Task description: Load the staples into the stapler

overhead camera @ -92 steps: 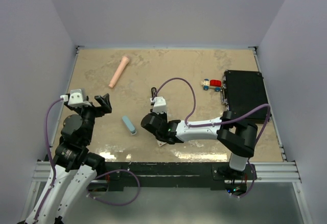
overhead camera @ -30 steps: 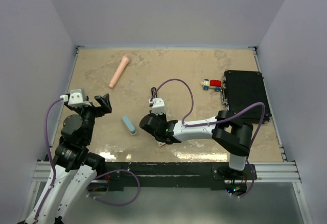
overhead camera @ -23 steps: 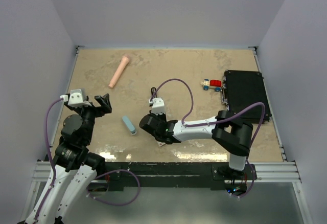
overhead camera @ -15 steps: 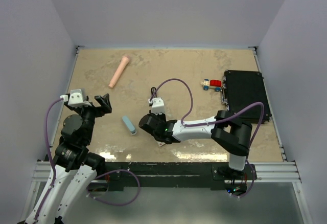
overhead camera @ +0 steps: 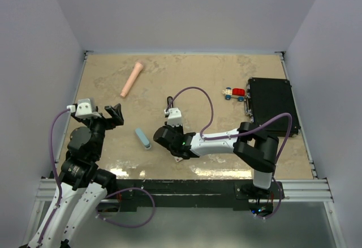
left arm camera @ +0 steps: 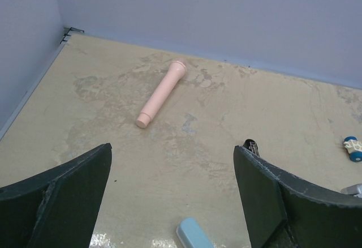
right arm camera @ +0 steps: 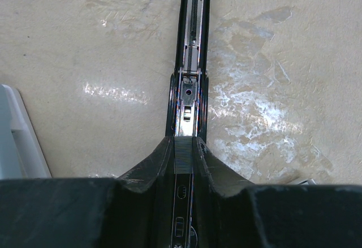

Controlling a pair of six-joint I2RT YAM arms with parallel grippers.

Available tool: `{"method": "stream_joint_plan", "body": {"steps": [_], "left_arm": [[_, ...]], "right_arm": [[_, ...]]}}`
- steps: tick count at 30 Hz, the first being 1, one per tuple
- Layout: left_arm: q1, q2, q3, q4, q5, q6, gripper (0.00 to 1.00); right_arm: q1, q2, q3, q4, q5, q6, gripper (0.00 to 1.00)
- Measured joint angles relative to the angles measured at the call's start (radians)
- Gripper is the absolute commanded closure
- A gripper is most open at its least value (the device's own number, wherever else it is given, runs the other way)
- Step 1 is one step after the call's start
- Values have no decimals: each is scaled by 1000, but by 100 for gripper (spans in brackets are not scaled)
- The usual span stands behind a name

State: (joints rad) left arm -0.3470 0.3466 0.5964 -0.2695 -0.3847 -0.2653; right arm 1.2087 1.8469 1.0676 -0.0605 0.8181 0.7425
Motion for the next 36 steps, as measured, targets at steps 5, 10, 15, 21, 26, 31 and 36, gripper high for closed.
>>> {"method": "stream_joint_plan", "body": {"steps": [5, 10, 15, 21, 26, 31, 36], "left_arm": [[0, 0, 0, 0, 0, 0, 7], [0, 0, 0, 0, 0, 0, 7], [0, 0, 0, 0, 0, 0, 7], [0, 0, 0, 0, 0, 0, 7], [0, -1, 0, 0, 0, 0, 7], [0, -2, 0, 0, 0, 0, 7], [0, -2, 0, 0, 4, 0, 7]], "right_arm": [[0, 7, 0, -3, 0, 3, 74], [0, 11, 8, -6, 1, 3, 73], [0, 11, 10, -9, -2, 3, 66], [0, 11, 10, -26, -10, 4, 60], [0, 5, 10, -44, -26, -5, 39], [-13, -66, 10, -59, -79, -48, 31], [-81, -150, 14, -52, -192, -113, 32]]}}
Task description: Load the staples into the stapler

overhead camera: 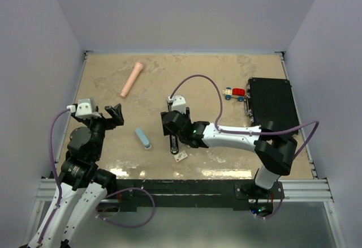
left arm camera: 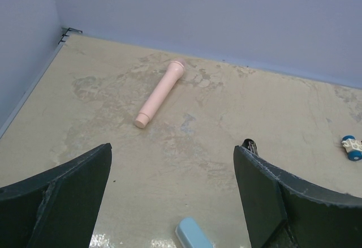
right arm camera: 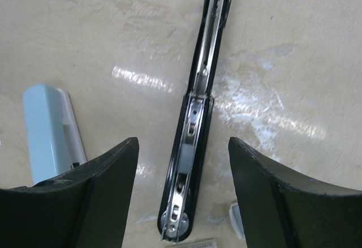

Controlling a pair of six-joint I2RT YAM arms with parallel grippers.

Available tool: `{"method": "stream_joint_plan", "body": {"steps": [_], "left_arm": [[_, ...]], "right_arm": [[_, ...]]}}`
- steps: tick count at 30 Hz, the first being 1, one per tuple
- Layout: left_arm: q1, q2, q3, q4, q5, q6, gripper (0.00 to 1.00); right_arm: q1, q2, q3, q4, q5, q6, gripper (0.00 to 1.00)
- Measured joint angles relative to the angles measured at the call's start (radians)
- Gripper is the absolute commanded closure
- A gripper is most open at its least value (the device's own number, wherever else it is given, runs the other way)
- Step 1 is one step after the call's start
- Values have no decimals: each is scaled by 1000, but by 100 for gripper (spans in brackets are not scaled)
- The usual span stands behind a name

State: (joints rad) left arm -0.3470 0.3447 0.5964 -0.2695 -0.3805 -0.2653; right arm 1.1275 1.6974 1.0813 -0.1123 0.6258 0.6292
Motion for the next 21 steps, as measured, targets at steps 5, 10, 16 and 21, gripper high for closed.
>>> {"method": "stream_joint_plan", "body": {"steps": [5, 10, 16, 21], "left_arm": [[0, 1, -2, 0, 11, 0, 7], [0, 28, -4, 5, 49, 1, 7], [2, 127, -4, 14, 132, 23, 7], [4, 222, -4, 14, 233, 26, 8]], "right_arm": [[-159, 2, 36, 9, -154, -89, 31], [-299, 96, 140, 25, -330, -172, 30], [-391, 325, 367, 13, -484, -238, 30], [-394, 486, 513, -11, -518, -248, 32]]}}
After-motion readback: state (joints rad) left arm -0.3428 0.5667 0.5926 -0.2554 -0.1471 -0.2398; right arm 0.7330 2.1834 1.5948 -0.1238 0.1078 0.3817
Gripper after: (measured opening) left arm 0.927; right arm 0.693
